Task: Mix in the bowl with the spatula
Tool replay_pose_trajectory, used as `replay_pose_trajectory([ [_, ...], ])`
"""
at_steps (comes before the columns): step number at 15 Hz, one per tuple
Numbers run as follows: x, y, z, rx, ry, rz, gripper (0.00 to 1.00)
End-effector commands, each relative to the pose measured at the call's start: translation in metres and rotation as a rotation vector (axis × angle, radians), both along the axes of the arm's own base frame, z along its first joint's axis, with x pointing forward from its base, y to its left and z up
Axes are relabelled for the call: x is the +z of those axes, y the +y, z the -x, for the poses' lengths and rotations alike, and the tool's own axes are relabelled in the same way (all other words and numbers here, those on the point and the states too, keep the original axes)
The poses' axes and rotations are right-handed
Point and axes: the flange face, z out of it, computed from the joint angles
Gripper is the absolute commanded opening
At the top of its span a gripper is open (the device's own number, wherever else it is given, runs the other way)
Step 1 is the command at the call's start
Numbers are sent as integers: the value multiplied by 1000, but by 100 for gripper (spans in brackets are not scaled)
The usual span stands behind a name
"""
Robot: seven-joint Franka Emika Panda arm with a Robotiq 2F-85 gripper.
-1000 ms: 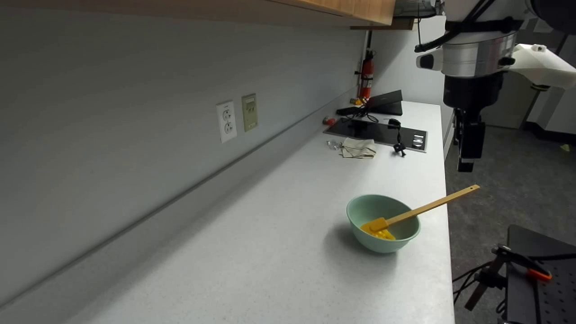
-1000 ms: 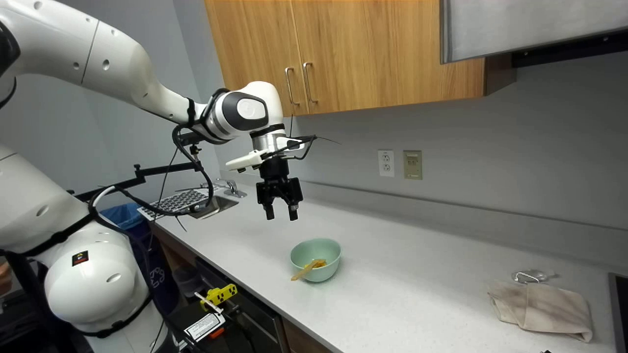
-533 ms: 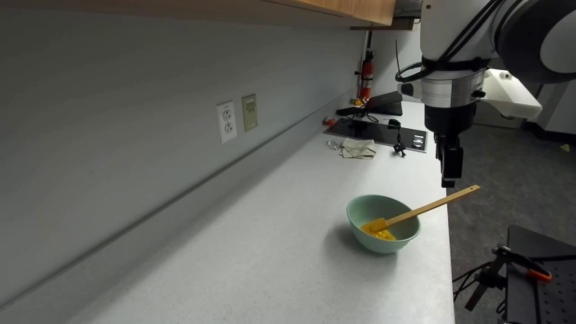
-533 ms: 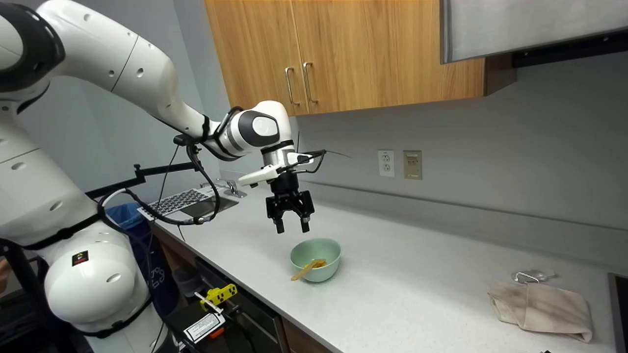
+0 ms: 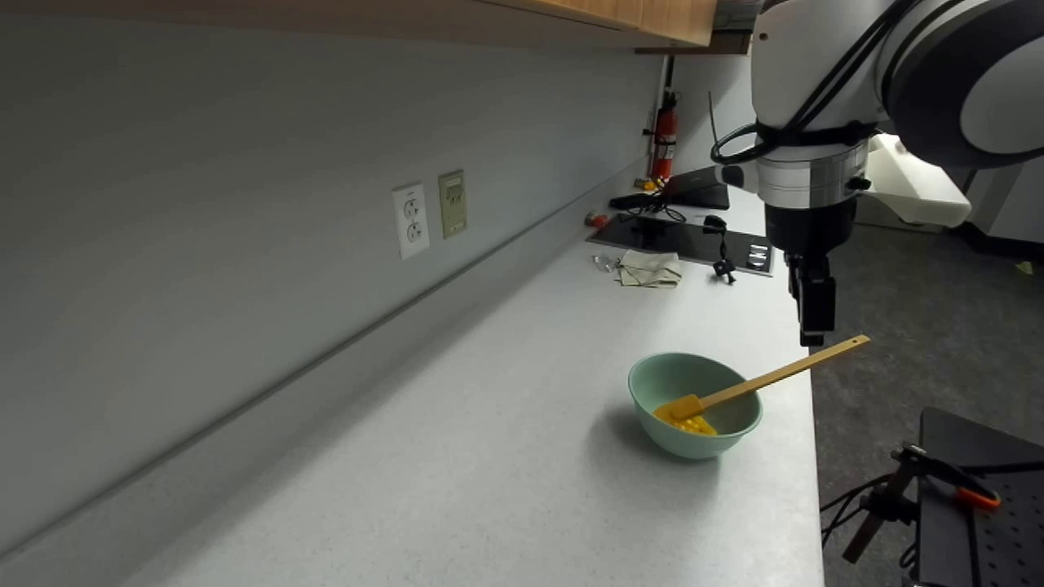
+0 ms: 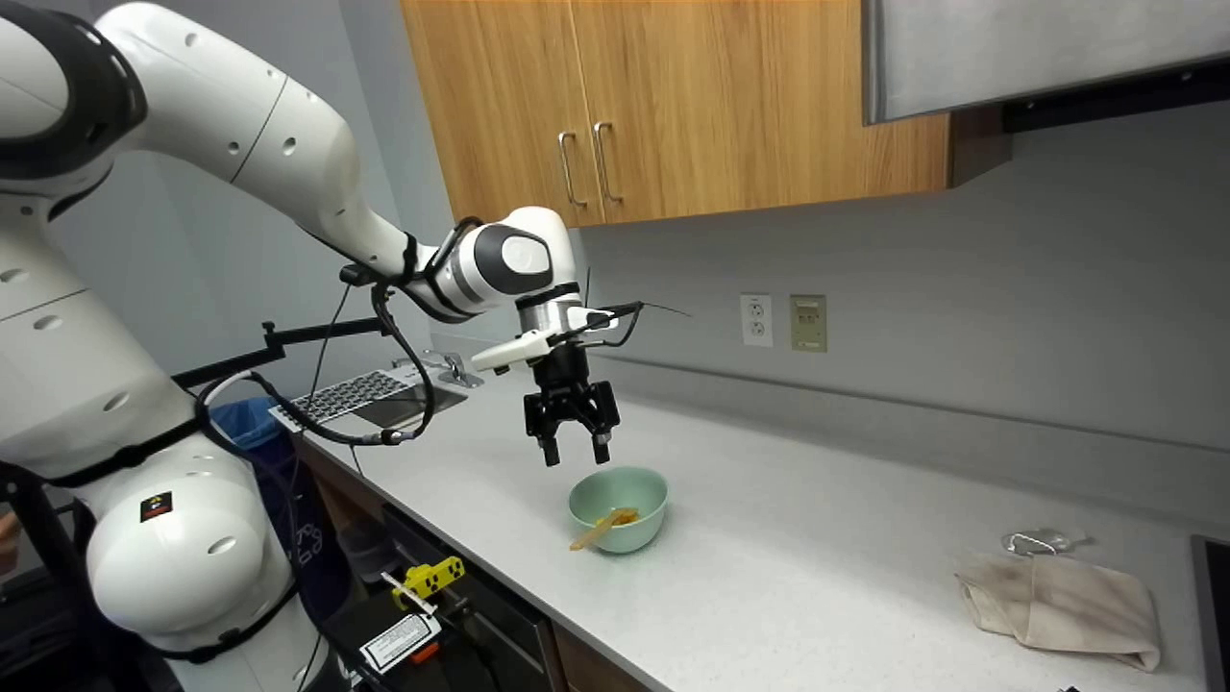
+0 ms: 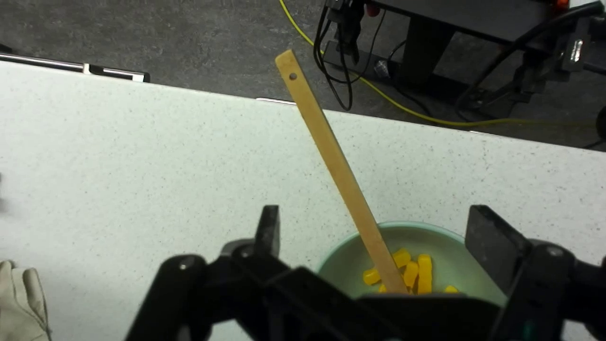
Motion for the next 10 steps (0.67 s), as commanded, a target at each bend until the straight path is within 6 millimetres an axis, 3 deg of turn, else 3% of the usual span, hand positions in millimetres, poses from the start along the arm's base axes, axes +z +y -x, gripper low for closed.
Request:
replay_pose_trajectory([
  [1, -23, 0, -11, 64, 24, 23, 100],
  [10, -71, 2, -28, 280, 117, 50, 100],
])
